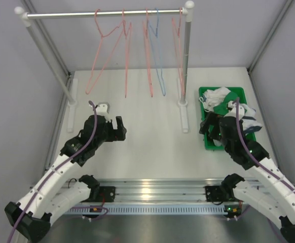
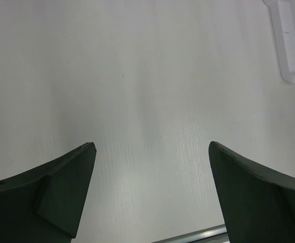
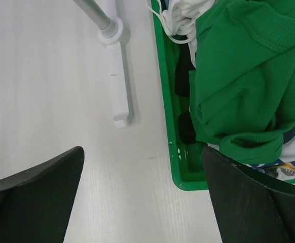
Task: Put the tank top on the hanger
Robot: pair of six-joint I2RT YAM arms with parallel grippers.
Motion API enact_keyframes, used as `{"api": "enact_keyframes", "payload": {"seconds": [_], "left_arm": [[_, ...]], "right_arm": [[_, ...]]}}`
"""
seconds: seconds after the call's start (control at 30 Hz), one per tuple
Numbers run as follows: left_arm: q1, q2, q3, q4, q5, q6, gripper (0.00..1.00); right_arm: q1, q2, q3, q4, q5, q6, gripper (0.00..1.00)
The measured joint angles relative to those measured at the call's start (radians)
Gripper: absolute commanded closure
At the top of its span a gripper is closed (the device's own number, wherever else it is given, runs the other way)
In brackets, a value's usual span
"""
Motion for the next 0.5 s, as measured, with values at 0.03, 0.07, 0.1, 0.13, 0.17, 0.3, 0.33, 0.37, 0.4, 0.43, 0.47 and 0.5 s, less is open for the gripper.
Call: {"api": "enact_keyframes", "payload": {"seconds": [0.03,0.07,0.1,0.13,0.17,0.3,0.33,0.37,0.4,0.43,0.47,0.5], "left_arm": [[0.000,-0.006,0.000,-0.003,0.000,0.001,0.02],[0.000,-0.014,0.000,-0.003,0.001,0.002,0.02],[0.000,-0.022,0.000,-0.003,0.002,0.003,0.02],[0.000,-0.029,0.000,-0.003,0.005,0.005,0.02],[0.000,-0.035,0.000,-0.003,0.008,0.007,0.02],[0.000,-0.040,0.000,-0.003,0.028,0.011,0.02],[0.000,-0.040,0.000,-0.003,0.032,0.013,0.02],[0.000,-0.041,0.000,-0.003,0.038,0.015,0.02],[0.000,-0.041,0.000,-0.003,0.044,0.017,0.02],[0.000,-0.040,0.000,-0.003,0.051,0.019,0.02],[0.000,-0.041,0.000,-0.003,0.055,0.021,0.02],[0.000,-0.041,0.000,-0.003,0.059,0.022,0.02]], "right_arm": [[0.000,0.006,0.000,-0.002,0.000,0.000,0.01],[0.000,0.014,0.001,-0.005,0.000,0.000,0.00],[0.000,0.022,0.003,-0.013,0.000,0.000,0.00],[0.000,0.033,0.009,-0.027,0.000,-0.001,0.00],[0.000,0.048,0.020,-0.041,0.001,-0.002,0.00],[-0.002,0.124,0.091,-0.088,0.002,-0.018,0.00],[-0.006,0.142,0.114,-0.097,0.002,-0.023,0.00],[-0.015,0.160,0.138,-0.104,0.003,-0.029,0.00],[-0.033,0.187,0.177,-0.120,0.003,-0.036,0.00],[-0.051,0.209,0.205,-0.127,0.004,-0.041,0.00],[-0.084,0.234,0.235,-0.131,-0.003,-0.048,0.00],[-0.123,0.257,0.263,-0.135,-0.018,-0.056,0.01]]}}
